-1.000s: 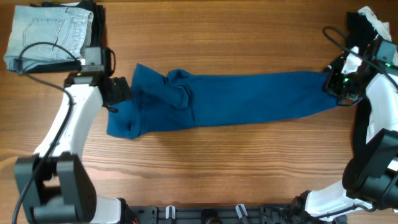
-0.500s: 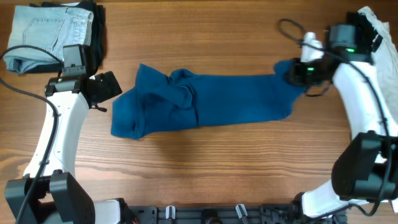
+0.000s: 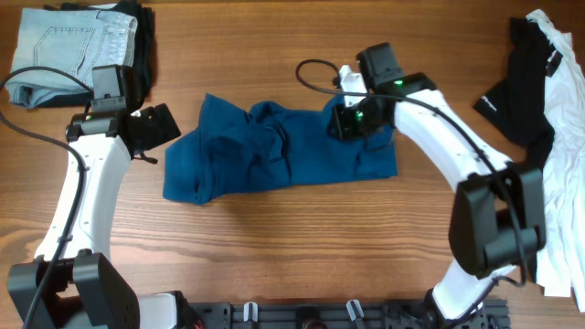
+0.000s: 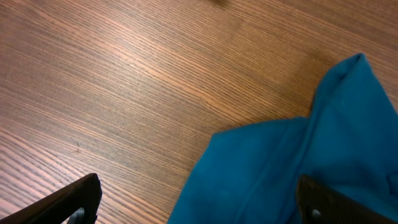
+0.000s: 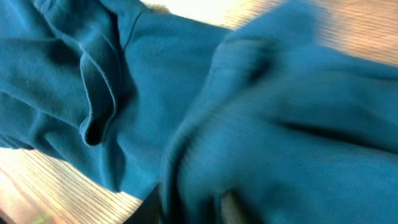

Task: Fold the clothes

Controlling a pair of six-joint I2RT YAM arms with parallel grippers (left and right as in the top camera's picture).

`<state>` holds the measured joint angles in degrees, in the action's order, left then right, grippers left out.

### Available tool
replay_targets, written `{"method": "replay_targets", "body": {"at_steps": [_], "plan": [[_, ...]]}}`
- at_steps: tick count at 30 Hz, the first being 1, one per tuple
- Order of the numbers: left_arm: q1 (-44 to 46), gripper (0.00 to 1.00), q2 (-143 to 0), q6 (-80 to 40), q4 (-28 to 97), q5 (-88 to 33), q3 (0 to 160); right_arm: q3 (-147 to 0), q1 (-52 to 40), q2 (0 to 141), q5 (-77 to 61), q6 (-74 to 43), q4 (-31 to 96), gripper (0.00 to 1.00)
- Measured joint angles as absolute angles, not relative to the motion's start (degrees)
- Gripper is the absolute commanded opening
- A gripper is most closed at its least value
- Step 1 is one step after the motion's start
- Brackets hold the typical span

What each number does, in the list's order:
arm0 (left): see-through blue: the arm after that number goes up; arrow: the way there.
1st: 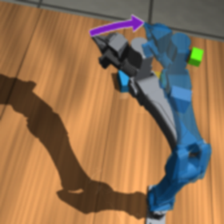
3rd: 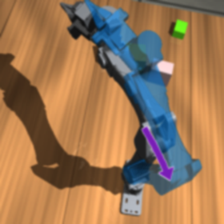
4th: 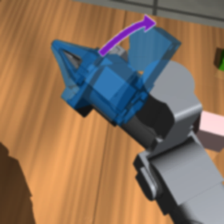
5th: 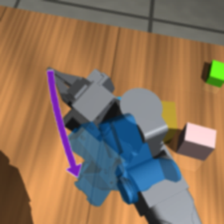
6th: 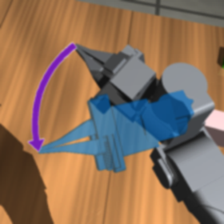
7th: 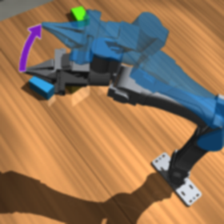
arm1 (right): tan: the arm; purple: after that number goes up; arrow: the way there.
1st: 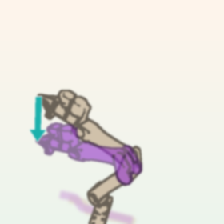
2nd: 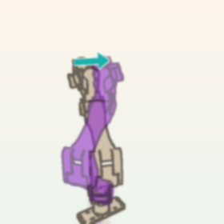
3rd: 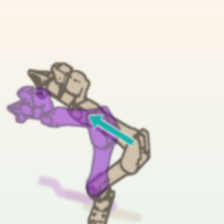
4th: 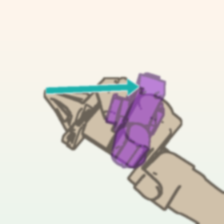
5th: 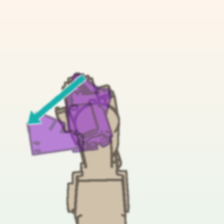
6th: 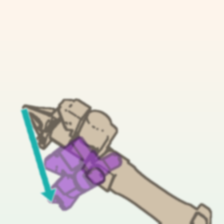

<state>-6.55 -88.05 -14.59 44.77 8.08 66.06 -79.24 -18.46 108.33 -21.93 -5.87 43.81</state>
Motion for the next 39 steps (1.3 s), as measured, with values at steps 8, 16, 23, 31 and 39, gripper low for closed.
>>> {"method": "replay_targets", "body": {"at_steps": [8,16,23,31,39], "plan": [[-6.5,1.00,-88.1,-14.5,44.8,7.5,66.1,-81.4,-21.3,108.9,-28.0,-3.5,43.7,0.68],[-6.5,1.00,-88.1,-13.8,47.4,3.2,66.0,-86.4,-20.8,105.8,-24.1,-2.3,46.5,0.79],[-7.9,1.00,-91.8,-6.6,47.2,-0.9,65.7,-86.4,-18.8,105.7,-19.2,-2.1,49.1,0.79],[-10.6,1.00,-100.2,5.2,43.9,-8.9,65.3,-86.4,-18.7,105.7,-18.1,-2.1,49.7,0.79],[-10.7,1.00,-105.5,9.1,40.4,-15.8,65.2,-86.4,-18.7,105.7,-17.9,-2.1,49.9,0.80]]}}
